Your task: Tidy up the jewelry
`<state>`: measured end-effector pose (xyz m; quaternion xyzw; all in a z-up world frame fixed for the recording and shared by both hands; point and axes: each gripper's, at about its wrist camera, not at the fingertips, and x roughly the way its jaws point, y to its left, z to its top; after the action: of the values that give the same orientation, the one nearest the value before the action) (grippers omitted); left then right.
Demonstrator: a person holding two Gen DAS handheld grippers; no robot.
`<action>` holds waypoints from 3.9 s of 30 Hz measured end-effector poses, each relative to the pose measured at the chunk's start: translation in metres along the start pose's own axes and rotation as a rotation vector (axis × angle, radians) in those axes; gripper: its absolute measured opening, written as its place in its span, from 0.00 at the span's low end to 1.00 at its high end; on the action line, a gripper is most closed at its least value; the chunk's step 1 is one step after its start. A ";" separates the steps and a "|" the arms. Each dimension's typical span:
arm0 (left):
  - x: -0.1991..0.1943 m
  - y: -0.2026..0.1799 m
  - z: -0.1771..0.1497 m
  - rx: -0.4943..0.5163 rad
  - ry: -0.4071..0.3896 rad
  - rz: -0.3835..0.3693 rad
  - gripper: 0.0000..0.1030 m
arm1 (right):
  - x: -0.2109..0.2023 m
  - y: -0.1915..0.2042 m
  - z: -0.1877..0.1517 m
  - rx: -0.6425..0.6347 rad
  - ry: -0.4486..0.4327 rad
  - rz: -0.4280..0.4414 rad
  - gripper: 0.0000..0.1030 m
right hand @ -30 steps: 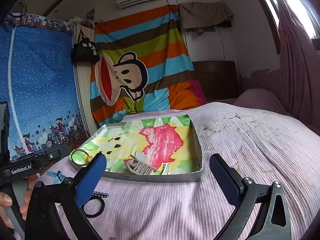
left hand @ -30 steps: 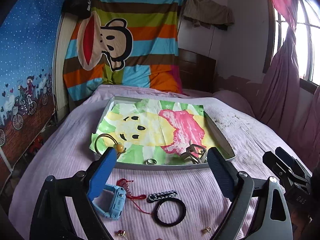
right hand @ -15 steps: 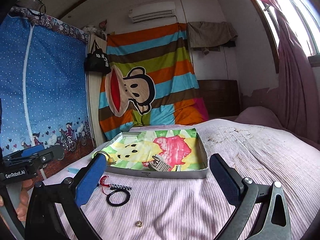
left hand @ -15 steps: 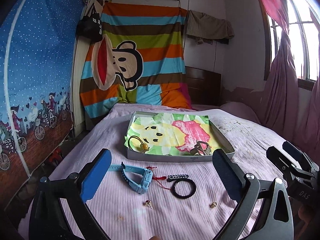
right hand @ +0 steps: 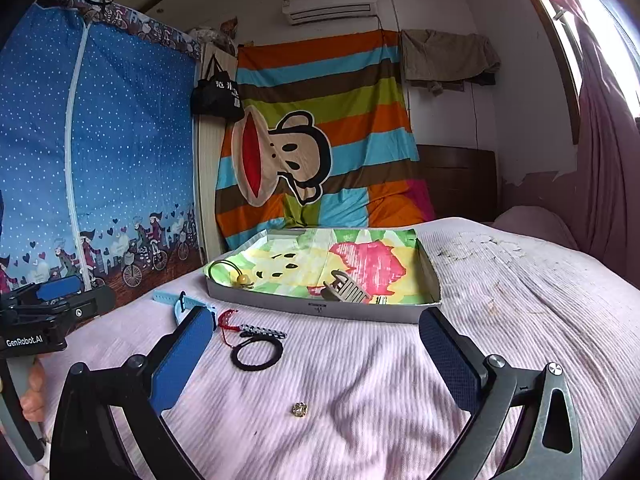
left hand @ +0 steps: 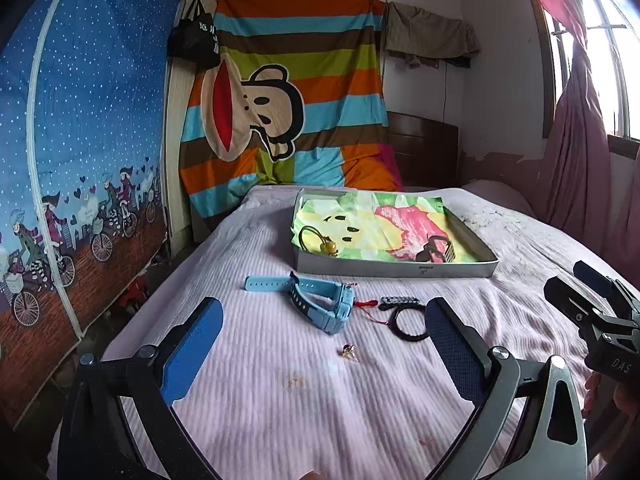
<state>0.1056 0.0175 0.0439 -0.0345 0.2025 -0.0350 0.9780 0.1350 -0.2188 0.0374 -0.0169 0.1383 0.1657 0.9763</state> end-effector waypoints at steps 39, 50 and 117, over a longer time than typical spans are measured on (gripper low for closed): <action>0.138 -0.007 -0.036 0.073 0.472 -0.221 0.31 | 0.083 0.001 -0.063 -0.004 0.472 0.123 0.35; 0.142 -0.004 -0.037 0.055 0.483 -0.200 0.12 | 0.090 -0.001 -0.065 0.017 0.498 0.140 0.20; 0.272 -0.065 0.050 -0.038 0.407 -0.133 0.12 | 0.207 -0.107 0.017 0.087 0.479 0.084 0.12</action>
<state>0.3711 -0.0671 -0.0121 -0.0585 0.3937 -0.1017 0.9117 0.3628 -0.2527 -0.0046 -0.0078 0.3736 0.1910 0.9077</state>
